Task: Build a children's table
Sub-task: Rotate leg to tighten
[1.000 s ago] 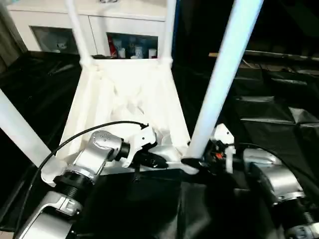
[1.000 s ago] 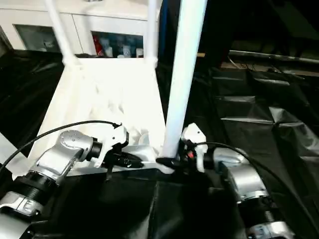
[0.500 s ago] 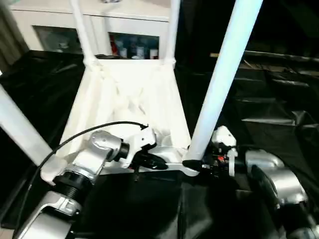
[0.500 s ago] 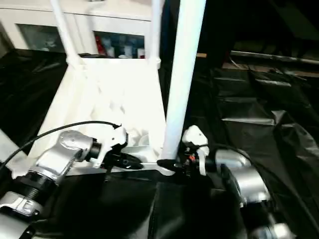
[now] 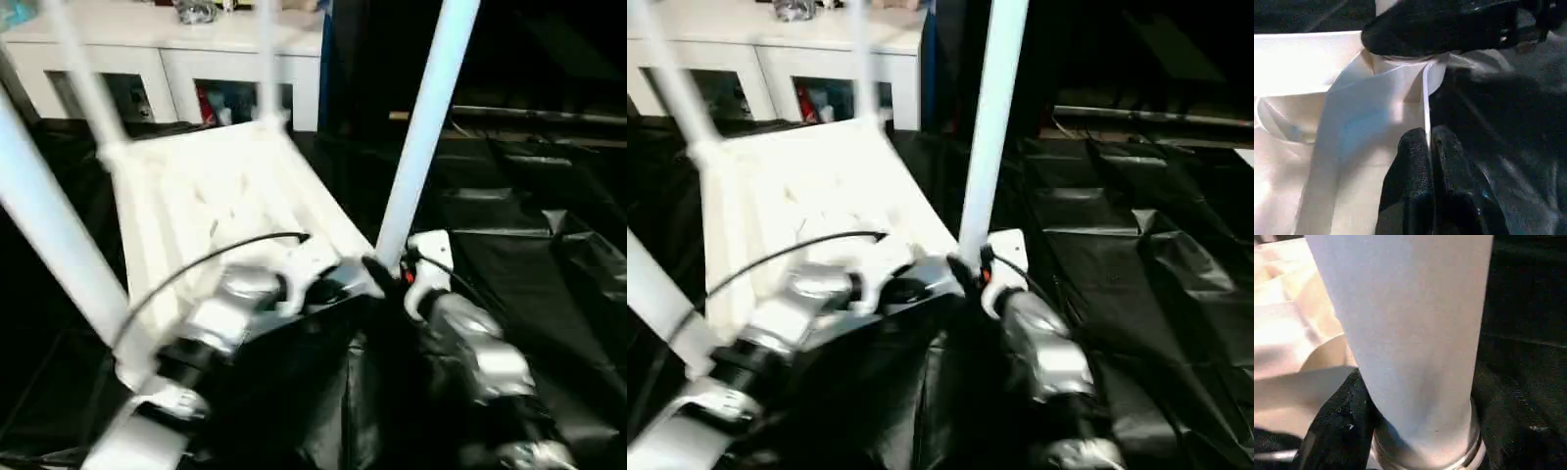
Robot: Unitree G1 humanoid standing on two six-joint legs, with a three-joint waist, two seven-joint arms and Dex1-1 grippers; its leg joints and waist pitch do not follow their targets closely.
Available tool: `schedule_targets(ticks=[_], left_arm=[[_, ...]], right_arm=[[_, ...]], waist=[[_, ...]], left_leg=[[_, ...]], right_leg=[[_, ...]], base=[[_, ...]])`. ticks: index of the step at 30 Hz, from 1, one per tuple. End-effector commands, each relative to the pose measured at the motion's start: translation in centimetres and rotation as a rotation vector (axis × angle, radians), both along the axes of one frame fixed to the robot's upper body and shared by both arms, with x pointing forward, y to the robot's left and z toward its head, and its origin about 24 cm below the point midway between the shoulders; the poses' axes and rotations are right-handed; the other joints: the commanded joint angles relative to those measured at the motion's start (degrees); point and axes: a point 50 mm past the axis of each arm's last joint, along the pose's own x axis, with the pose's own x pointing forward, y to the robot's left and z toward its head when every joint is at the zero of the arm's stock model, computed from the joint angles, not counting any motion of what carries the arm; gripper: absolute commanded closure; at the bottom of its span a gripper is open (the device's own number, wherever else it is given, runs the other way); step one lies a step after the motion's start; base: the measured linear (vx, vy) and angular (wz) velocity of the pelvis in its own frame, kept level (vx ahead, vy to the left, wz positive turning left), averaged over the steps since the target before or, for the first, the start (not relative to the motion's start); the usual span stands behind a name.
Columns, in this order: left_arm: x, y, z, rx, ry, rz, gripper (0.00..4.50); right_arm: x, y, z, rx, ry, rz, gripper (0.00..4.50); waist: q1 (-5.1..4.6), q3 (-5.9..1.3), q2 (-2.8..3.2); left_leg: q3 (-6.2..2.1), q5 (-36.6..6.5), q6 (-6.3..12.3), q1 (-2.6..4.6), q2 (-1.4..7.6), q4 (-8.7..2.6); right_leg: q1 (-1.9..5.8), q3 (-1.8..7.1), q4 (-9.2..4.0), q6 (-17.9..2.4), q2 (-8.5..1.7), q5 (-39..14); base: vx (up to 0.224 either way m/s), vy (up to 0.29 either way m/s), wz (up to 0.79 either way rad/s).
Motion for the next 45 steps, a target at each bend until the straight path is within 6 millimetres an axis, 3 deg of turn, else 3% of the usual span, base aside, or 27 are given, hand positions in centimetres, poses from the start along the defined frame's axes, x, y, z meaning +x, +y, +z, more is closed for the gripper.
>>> schedule_targets(ticks=[1,2,6,7,9,15,18,22,24,26,29,30,31,41,43,45], left_arm=[[-2.1,-3.2,-1.6,-0.039,0.084,-0.093,4.5],[-2.1,-3.2,-1.6,-0.039,0.083,-0.097,4.5],[-2.1,-2.7,-1.6,-0.035,0.081,-0.107,4.5],[-2.0,-2.4,-1.6,-0.033,0.082,-0.112,4.5],[-2.0,-1.9,-1.6,-0.028,0.086,-0.125,4.5],[-2.0,0.4,-1.3,-0.022,0.122,-0.206,4.5],[-2.1,0.9,-1.1,-0.024,0.123,-0.24,4.5],[-2.4,2.3,-0.4,-0.057,0.162,-0.337,4.5],[-2.4,2.8,-0.3,-0.051,0.171,-0.347,4.5],[-2.4,3.1,-0.3,-0.046,0.179,-0.346,4.5],[-2.4,3.3,-0.4,-0.045,0.19,-0.348,4.5],[-2.4,3.3,-0.4,-0.049,0.189,-0.345,4.5],[-2.5,3.3,-0.3,-0.051,0.19,-0.345,4.5],[-1.9,3.1,-0.7,-0.027,0.154,-0.27,4.5],[-1.4,2.8,-0.9,-0.01,0.125,-0.207,4.5],[-1.0,1.8,-1.2,-0.002,0.097,-0.125,4.5]], right_arm=[[-1.2,3.3,-2.0,-0.028,0.096,0.132,2.01],[-1.1,3.5,-1.9,-0.032,0.088,0.141,1.45],[-1.1,3.6,-1.4,-0.01,0.063,0.188,1.06],[-1.1,3.6,-1.2,-0.004,0.049,0.218,1.06],[-1.2,3.4,-0.7,0.008,0.023,0.284,1.06],[-2.2,0.5,0.9,-0.013,-0.039,0.587,1.06],[-2.3,-0.4,1.3,-0.031,-0.05,0.626,1.06],[-2.3,-2.3,2.2,-0.029,-0.052,0.707,1.06],[-2.4,-2.7,2.6,-0.014,-0.054,0.732,1.06],[-2.3,-3.1,2.7,-0.001,-0.051,0.742,1.31],[-2.3,-3.2,2.7,0.011,-0.043,0.743,1.42],[-2.3,-3.2,2.6,0.016,-0.041,0.747,1.5],[-2.4,-3.2,2.6,0.02,-0.038,0.752,1.75],[-2.8,-2.6,1.7,0.04,-0.005,0.717,2.32],[-2.5,-2.5,1.0,0.014,0.01,0.623,2.36],[-1.9,-2.2,-0.5,-0.037,0.04,0.43,2.4]], waist=[[0.06,-0.85,-0.46],[0.06,-0.89,-0.52],[0.1,-0.93,-0.47],[0.11,-0.94,-0.68],[0.21,-1.02,-0.53],[0.73,-1.3,-0.55],[0.99,-1.42,-0.62],[1.49,-1.45,-0.53],[1.67,-1.52,-0.28],[1.78,-1.44,-0.46],[1.8,-1.37,-0.48],[1.78,-1.36,-0.77],[1.9,-1.37,-0.68],[2.28,-1.42,-0.74],[2.33,-1.11,-0.84],[2.32,-0.81,-0.88]], left_leg=[[-0.43,-20.4,-0.38,-0.31,0.9,-4.59],[-0.37,-20.0,-0.02,-0.38,0.86,-4.53],[-0.28,-19.0,0.38,-0.53,0.89,-4.53],[-0.24,-18.9,0.55,-0.57,0.88,-4.5],[-0.24,-18.2,1.11,-0.62,0.99,-4.48],[0.04,-13.9,3.71,-0.93,1.0,-3.97],[0.21,-10.1,4.75,-0.89,1.05,-3.67],[0.34,-9.9,5.8,-0.63,1.19,-3.55],[0.46,-8.9,6.01,-0.09,1.41,-3.41],[0.5,-8.6,6.31,-0.39,1.33,-3.38],[0.51,-8.4,6.12,-0.4,1.33,-3.37],[0.59,-8.5,6.07,-0.39,1.27,-3.31],[0.57,-8.3,6.08,-0.37,1.29,-3.3],[0.76,-6.9,6.52,-0.29,1.27,-3.07],[0.79,-8.6,5.56,-0.25,1.29,-3.32],[0.75,-12.0,2.41,-0.05,1.24,-3.82]], right_leg=[[0.43,1.15,-5.51,-7.8,-1.62,-20.8],[0.44,1.25,-5.48,-7.8,-1.62,-20.1],[0.51,1.35,-5.4,-8.1,-1.57,-18.5],[0.54,1.35,-5.41,-8.1,-1.55,-18.4],[0.72,1.34,-5.22,-8.7,-1.55,-16.6],[1.39,1.37,-4.59,-10.9,-1.54,-9.7],[1.48,1.25,-4.09,-12.8,-1.53,-4.5],[1.56,1.2,-3.77,-14.3,-1.53,-3.2],[1.28,1.26,-3.49,-15.8,-1.45,-0.3],[1.56,1.15,-3.22,-16.3,-1.42,1.0],[1.6,1.21,-3.22,-16.3,-1.61,0.1],[1.61,1.24,-3.27,-16.1,-1.6,-0.4],[1.66,1.28,-3.22,-16.0,-1.69,-0.6],[1.69,1.33,-3.07,-15.8,-1.64,0.3],[1.48,1.37,-3.48,-14.9,-1.59,-3.2],[1.05,1.52,-4.3,-12.2,-1.74,-12.2]], base=[[0.0,0.0,0.0],[0.0,0.0,0.0],[0.0,0.0,0.0],[0.0,0.0,0.0],[0.0,0.0,0.0],[0.0,0.0,0.0],[0.0,0.0,0.0],[0.0,0.0,0.0],[0.0,0.0,0.0],[0.0,0.0,0.0],[0.0,0.0,0.0],[0.0,0.0,0.0],[0.0,0.0,0.0],[0.0,0.0,0.0],[0.0,0.0,0.0],[0.0,0.0,0.0]])
